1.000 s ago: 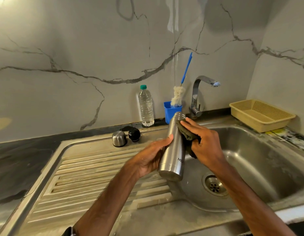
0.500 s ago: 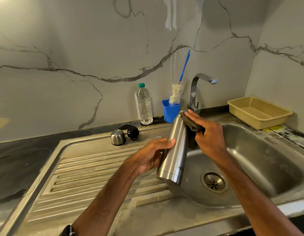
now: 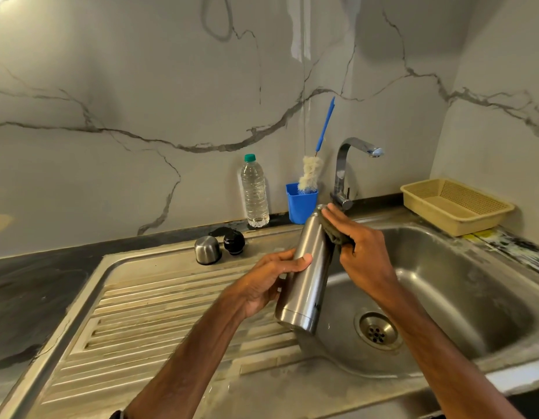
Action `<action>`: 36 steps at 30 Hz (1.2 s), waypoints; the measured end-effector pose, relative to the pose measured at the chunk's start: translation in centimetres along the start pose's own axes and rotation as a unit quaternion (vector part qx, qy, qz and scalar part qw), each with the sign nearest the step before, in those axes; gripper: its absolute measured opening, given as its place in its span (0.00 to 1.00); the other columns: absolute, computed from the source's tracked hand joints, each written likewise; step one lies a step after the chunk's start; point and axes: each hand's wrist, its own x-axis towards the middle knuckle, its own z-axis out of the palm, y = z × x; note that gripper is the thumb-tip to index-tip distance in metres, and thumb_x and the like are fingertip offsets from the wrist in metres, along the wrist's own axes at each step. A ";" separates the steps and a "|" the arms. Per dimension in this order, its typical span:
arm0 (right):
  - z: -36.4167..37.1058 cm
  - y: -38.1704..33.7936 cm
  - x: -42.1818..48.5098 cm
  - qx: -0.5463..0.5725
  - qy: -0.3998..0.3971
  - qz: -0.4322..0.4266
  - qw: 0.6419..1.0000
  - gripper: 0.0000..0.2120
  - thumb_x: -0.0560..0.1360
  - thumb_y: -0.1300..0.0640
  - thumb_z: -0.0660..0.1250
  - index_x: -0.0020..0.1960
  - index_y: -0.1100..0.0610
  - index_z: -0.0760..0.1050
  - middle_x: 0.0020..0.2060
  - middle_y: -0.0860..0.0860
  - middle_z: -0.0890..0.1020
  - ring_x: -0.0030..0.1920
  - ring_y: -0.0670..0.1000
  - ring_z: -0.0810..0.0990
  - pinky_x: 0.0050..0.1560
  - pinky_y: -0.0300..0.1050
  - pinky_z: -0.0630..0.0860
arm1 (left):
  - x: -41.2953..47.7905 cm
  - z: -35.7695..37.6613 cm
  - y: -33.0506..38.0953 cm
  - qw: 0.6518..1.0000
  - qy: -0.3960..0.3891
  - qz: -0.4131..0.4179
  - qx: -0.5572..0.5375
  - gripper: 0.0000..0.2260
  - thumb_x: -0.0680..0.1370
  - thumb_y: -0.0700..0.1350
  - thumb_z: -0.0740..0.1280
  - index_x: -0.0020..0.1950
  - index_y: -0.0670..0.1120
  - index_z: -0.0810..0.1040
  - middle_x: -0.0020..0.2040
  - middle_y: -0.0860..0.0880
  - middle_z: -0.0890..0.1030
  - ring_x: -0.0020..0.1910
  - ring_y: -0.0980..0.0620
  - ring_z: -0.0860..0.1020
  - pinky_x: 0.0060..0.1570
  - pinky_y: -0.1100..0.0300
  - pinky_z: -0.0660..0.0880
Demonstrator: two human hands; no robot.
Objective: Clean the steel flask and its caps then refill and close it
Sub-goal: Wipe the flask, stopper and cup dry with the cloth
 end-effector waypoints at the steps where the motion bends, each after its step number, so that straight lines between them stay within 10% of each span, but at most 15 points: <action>1: 0.2 -0.3 -0.4 0.006 -0.027 -0.022 0.999 0.38 0.69 0.79 0.64 0.72 0.51 0.69 0.72 0.48 0.70 0.74 0.48 0.67 0.75 0.43 0.63 | 0.1 -0.1 0.0 1.000 0.009 0.002 -0.018 0.25 0.71 0.59 0.76 0.65 0.49 0.82 0.61 0.42 0.83 0.58 0.45 0.81 0.64 0.48 0.76; 7: 1.4 -1.8 -1.5 0.089 -0.037 -0.009 0.995 0.38 0.68 0.80 0.64 0.70 0.50 0.72 0.71 0.42 0.71 0.71 0.32 0.64 0.73 0.42 0.65 | 0.0 -0.8 0.5 0.991 0.072 0.014 -0.112 0.28 0.73 0.58 0.76 0.67 0.43 0.79 0.62 0.40 0.82 0.60 0.41 0.82 0.59 0.48 0.80; 22: 2.5 -3.8 -3.5 0.168 -0.148 -0.134 0.965 0.34 0.67 0.81 0.64 0.68 0.57 0.76 0.69 0.49 0.76 0.75 0.48 0.66 0.75 0.46 0.64 | 0.2 -3.8 1.4 0.962 0.132 0.057 -0.233 0.32 0.72 0.56 0.77 0.69 0.39 0.76 0.67 0.34 0.78 0.60 0.37 0.81 0.54 0.44 0.82; 36: 2.9 -4.6 -3.8 0.143 -0.069 -0.094 0.983 0.35 0.69 0.78 0.63 0.72 0.55 0.71 0.70 0.47 0.75 0.70 0.45 0.74 0.70 0.42 0.70 | 0.4 -5.1 1.2 0.926 0.139 0.082 -0.342 0.34 0.75 0.52 0.75 0.75 0.40 0.67 0.67 0.34 0.78 0.64 0.36 0.79 0.61 0.41 0.79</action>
